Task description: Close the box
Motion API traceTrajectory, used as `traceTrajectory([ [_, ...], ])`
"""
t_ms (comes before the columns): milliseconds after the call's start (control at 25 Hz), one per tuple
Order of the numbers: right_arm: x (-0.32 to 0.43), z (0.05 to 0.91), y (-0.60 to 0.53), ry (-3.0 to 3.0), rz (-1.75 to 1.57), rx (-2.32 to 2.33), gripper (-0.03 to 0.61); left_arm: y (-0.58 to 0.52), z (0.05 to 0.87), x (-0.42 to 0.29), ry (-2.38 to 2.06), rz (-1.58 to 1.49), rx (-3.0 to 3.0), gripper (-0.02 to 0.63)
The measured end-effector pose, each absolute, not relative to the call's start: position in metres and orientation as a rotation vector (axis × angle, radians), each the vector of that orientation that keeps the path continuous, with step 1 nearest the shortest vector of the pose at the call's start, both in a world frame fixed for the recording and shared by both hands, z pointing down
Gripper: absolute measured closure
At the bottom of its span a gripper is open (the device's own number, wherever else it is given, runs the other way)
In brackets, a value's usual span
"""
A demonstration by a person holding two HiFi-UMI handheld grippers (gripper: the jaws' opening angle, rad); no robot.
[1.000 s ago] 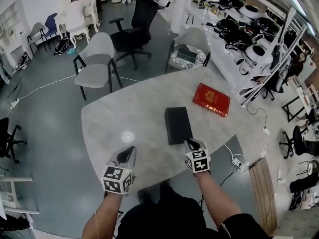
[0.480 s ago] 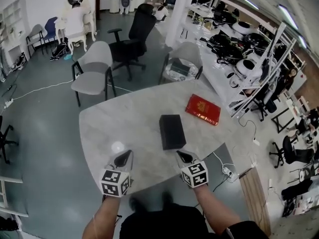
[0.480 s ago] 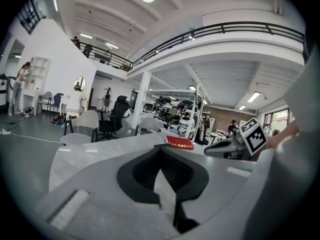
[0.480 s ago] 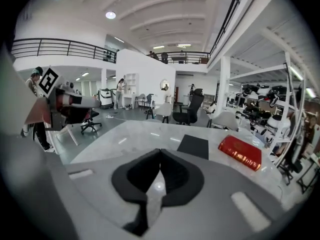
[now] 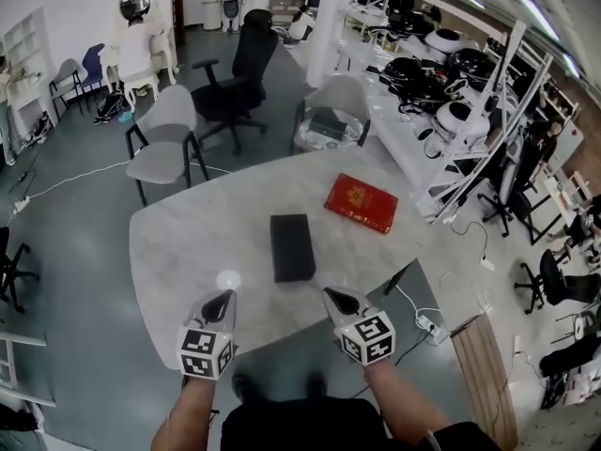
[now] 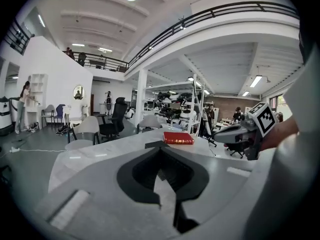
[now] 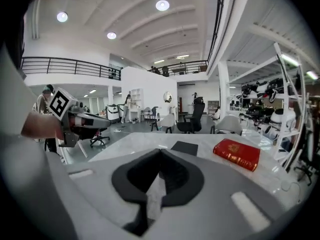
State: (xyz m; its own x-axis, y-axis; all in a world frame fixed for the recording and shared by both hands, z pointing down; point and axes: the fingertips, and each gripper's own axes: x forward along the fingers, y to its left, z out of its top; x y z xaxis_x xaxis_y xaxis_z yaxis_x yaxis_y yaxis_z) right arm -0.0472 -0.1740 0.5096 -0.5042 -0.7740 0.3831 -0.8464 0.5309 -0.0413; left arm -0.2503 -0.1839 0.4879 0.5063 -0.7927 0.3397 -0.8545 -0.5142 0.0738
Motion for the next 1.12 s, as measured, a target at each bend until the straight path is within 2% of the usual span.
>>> traceTrajectory([
  [280,0.059,0.496,-0.15,-2.606,0.44,1.301,0.575,-0.163,0.485,-0.117,-1.393,0.353,2.488,0.604],
  [440,0.096,0.5,-0.141,-2.634,0.417,1.264,0.575,-0.152,0.481,-0.07,-1.439,0.359,2.478,0.604],
  [680,0.109,0.521,-0.12,-2.621,0.479,1.2,0.575,-0.132,0.486,-0.05,-1.469,0.418,2.445,0.604],
  [880,0.099,0.521,-0.117,-2.645,0.515,1.219,0.575,-0.148,0.482,-0.063,-1.472,0.383,2.419,0.604],
  [1120,0.077,0.48,-0.152,-2.676,0.381,1.182,0.575,-0.181,0.457,-0.08,-1.433,0.364,2.522,0.604],
])
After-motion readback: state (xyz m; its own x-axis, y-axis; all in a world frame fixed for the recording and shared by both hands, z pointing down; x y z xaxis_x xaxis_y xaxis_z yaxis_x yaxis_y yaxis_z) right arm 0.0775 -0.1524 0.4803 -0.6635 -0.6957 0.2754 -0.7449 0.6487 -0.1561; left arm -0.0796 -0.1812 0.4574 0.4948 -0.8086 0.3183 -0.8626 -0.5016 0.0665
